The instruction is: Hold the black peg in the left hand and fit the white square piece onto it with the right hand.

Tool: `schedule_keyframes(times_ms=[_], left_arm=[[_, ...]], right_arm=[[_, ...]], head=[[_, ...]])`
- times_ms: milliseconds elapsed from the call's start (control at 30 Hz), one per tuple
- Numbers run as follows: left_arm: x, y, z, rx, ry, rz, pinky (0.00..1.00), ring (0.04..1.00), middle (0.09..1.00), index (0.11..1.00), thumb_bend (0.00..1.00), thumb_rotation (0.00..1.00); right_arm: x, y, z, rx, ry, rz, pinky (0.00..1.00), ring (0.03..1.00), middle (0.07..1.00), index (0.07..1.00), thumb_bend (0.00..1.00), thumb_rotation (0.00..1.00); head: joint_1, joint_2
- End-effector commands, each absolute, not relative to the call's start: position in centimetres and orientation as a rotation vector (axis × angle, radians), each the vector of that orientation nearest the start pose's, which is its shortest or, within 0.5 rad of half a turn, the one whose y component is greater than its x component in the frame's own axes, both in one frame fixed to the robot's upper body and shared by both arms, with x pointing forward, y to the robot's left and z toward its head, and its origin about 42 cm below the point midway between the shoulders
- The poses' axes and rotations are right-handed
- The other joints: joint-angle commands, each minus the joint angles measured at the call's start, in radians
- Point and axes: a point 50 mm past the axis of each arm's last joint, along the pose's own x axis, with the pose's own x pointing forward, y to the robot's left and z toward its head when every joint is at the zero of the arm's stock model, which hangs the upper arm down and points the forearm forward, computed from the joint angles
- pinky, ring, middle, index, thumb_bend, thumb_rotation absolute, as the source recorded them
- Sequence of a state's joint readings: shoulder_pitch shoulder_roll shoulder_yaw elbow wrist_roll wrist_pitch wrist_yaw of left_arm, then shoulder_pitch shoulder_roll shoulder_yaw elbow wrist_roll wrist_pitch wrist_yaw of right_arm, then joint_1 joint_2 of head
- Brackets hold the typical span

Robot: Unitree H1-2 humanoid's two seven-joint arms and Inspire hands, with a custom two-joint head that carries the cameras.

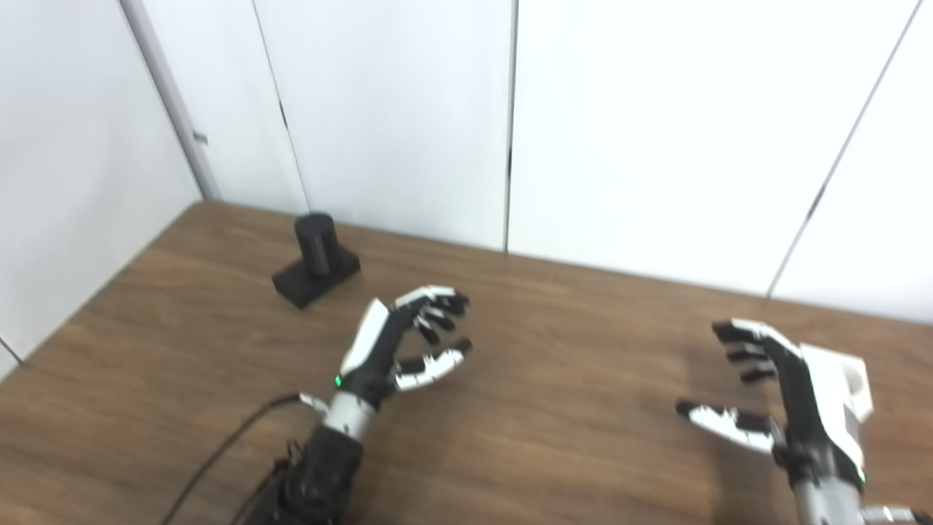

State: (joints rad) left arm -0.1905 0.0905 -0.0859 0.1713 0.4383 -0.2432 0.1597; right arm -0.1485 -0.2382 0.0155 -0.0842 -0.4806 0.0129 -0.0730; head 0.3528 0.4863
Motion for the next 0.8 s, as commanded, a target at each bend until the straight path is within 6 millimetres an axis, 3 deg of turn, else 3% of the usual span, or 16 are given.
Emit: schedule_keyframes(times_ms=[0, 133, 367, 467, 600, 767], left_arm=[[34.9, 19.8, 13.5, 0.509, -0.377, -0.011, 0.47, 0.606, 0.673, 0.679, 0.54, 0.09], [35.1, 19.6, 13.2, 0.498, -0.383, 0.000, 0.44, 0.581, 0.663, 0.664, 0.55, 0.07], [35.2, 19.8, 13.6, 0.512, -0.391, 0.010, 0.47, 0.600, 0.664, 0.660, 0.57, 0.07], [35.2, 20.3, 14.3, 0.523, -0.394, 0.016, 0.50, 0.613, 0.670, 0.654, 0.63, 0.10], [35.3, 21.5, 15.8, 0.564, -0.379, 0.029, 0.49, 0.608, 0.674, 0.667, 0.80, 0.19], [35.5, 23.5, 17.5, 0.611, -0.383, 0.015, 0.53, 0.676, 0.704, 0.656, 0.84, 0.16]], right_arm=[[33.3, -27.4, 19.2, -0.718, -0.324, -0.113, 0.52, 0.636, 0.688, 0.670, 0.70, 0.00], [33.2, -27.3, 19.4, -0.727, -0.330, -0.120, 0.54, 0.628, 0.669, 0.666, 0.70, 0.00], [33.1, -27.1, 19.7, -0.737, -0.336, -0.120, 0.53, 0.621, 0.659, 0.654, 0.71, 0.00], [33.0, -26.9, 19.9, -0.739, -0.333, -0.120, 0.53, 0.621, 0.658, 0.652, 0.71, 0.00], [32.9, -27.2, 20.0, -0.743, -0.331, -0.121, 0.52, 0.610, 0.653, 0.652, 0.71, 0.00], [32.7, -27.7, 20.1, -0.741, -0.334, -0.124, 0.51, 0.607, 0.652, 0.650, 0.72, 0.00]], head=[[0.002, -0.001], [0.003, -0.004], [0.005, -0.002], [0.002, -0.003], [0.007, -0.003], [0.012, 0.003]])
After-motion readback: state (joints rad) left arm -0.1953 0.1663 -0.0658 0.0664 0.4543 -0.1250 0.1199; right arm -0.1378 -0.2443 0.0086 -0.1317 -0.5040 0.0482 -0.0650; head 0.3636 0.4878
